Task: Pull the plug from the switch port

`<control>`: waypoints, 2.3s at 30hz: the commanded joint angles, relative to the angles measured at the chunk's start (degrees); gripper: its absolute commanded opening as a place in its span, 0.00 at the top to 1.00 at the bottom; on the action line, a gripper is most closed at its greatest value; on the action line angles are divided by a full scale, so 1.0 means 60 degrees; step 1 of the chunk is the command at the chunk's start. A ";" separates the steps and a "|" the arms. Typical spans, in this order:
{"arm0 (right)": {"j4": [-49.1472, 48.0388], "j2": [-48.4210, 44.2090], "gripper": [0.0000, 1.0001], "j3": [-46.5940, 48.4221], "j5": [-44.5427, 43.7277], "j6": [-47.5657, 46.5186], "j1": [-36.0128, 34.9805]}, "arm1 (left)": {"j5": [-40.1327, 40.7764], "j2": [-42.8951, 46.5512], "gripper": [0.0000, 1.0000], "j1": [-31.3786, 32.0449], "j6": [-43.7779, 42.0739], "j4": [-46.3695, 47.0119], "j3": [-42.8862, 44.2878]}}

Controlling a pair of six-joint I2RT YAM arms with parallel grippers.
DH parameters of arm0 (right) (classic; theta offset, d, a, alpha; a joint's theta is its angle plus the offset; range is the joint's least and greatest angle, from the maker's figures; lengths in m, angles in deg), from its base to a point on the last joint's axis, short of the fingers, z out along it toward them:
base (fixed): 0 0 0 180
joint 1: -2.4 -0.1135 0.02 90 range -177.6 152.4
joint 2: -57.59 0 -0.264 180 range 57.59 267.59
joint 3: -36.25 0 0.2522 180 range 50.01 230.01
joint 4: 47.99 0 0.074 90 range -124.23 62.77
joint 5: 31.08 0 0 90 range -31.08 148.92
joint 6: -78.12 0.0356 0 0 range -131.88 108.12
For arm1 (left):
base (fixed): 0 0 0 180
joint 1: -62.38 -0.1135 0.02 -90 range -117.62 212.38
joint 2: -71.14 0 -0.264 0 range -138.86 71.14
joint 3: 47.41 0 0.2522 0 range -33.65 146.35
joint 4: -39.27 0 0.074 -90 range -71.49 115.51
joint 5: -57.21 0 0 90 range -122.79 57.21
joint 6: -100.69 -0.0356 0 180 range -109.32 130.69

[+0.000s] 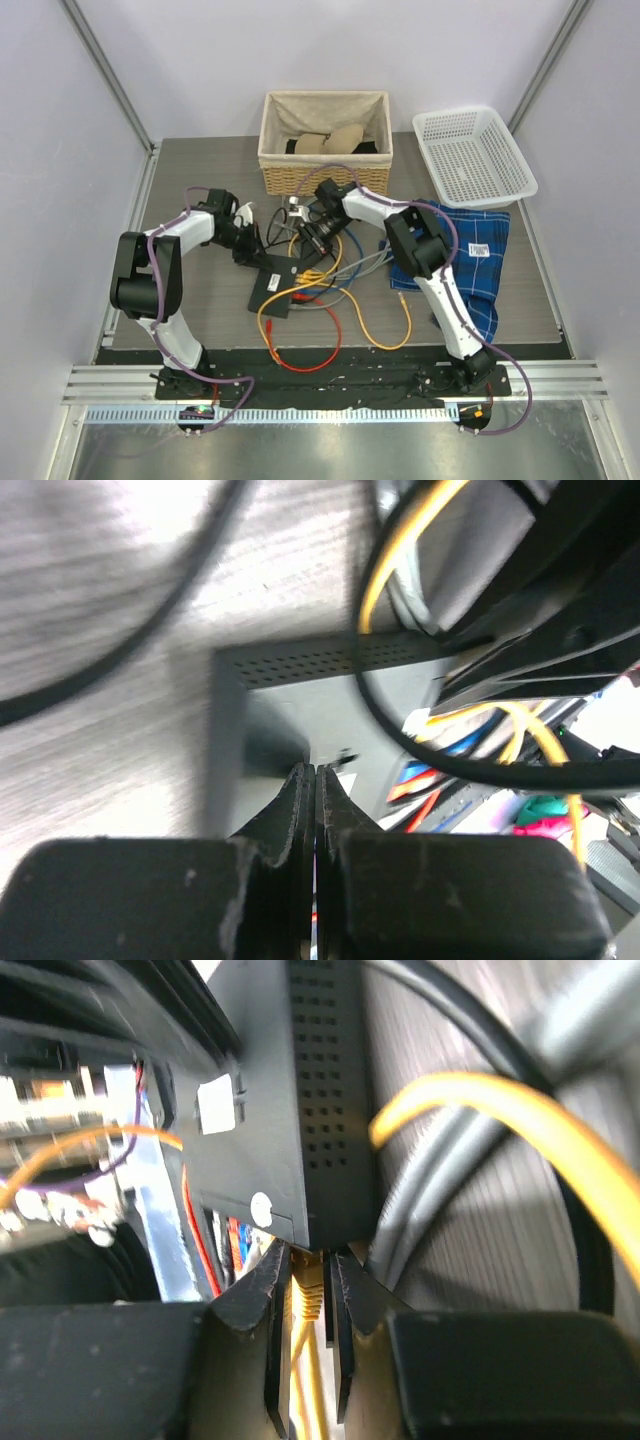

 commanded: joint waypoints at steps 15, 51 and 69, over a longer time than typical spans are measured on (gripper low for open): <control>0.1845 0.1486 0.99 0.2842 -0.0755 -0.2073 0.0075 | 0.1899 -0.0197 1.00 -0.0156 -0.0640 0.0496 -0.0154; -0.2078 -0.1225 0.99 -0.2037 -0.3509 -0.0880 0.0309 | 0.1988 -0.0197 1.00 -0.0142 -0.0875 0.0408 -0.0125; 0.1528 -0.1325 0.99 0.0310 -0.2322 -0.3781 0.0148 | -0.0836 0.1122 0.26 -0.1182 -0.2135 -0.0839 0.0476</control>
